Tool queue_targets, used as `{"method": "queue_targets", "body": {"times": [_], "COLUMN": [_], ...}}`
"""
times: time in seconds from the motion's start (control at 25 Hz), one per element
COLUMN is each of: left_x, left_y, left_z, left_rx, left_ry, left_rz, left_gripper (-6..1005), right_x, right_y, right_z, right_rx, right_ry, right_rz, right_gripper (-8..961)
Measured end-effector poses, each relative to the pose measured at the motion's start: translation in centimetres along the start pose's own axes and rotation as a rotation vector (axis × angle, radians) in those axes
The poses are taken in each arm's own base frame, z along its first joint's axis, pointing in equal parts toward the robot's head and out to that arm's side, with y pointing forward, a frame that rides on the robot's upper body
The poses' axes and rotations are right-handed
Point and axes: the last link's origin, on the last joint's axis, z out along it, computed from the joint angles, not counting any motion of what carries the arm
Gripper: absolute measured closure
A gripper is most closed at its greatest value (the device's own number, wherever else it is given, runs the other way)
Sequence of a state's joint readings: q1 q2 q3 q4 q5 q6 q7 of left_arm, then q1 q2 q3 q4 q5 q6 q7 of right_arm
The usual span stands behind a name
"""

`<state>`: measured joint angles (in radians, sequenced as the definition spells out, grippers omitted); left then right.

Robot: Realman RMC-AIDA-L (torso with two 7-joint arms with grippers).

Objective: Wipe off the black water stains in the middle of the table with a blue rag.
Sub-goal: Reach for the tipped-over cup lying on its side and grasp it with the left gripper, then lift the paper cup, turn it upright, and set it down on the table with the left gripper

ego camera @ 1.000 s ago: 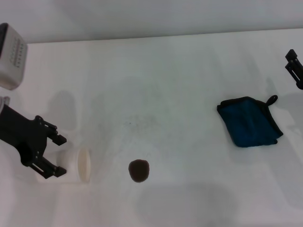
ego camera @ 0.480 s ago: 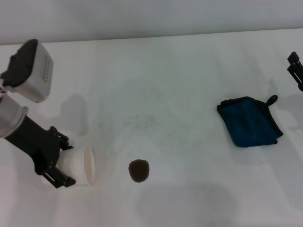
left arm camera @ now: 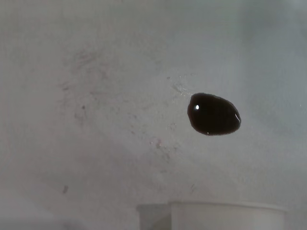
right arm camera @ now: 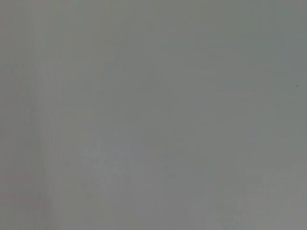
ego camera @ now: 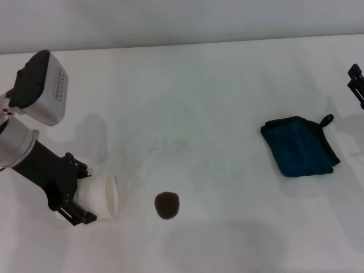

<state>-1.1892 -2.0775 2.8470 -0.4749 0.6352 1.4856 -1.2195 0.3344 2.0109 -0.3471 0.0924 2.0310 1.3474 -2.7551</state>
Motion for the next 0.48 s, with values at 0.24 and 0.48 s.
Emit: {"method": "queue_targets", "body": {"times": [0.24, 0.48], "left_x": [0.16, 0.68], "left_y": [0.01, -0.64], "left_z": [0.0, -0.67], "left_rx": [0.0, 0.055], "left_ry": [0.023, 0.121], "left_rz": [-0.023, -0.062], "left_gripper": [166, 187], "right_x": [0.06, 0.07], "right_y": [-0.05, -0.1], "right_z": [-0.03, -0.1], "right_rx": [0.003, 0.004], "right_ry": [0.004, 0.004], "right_rz": [0.0, -0.001], "right_gripper": [141, 142]}}
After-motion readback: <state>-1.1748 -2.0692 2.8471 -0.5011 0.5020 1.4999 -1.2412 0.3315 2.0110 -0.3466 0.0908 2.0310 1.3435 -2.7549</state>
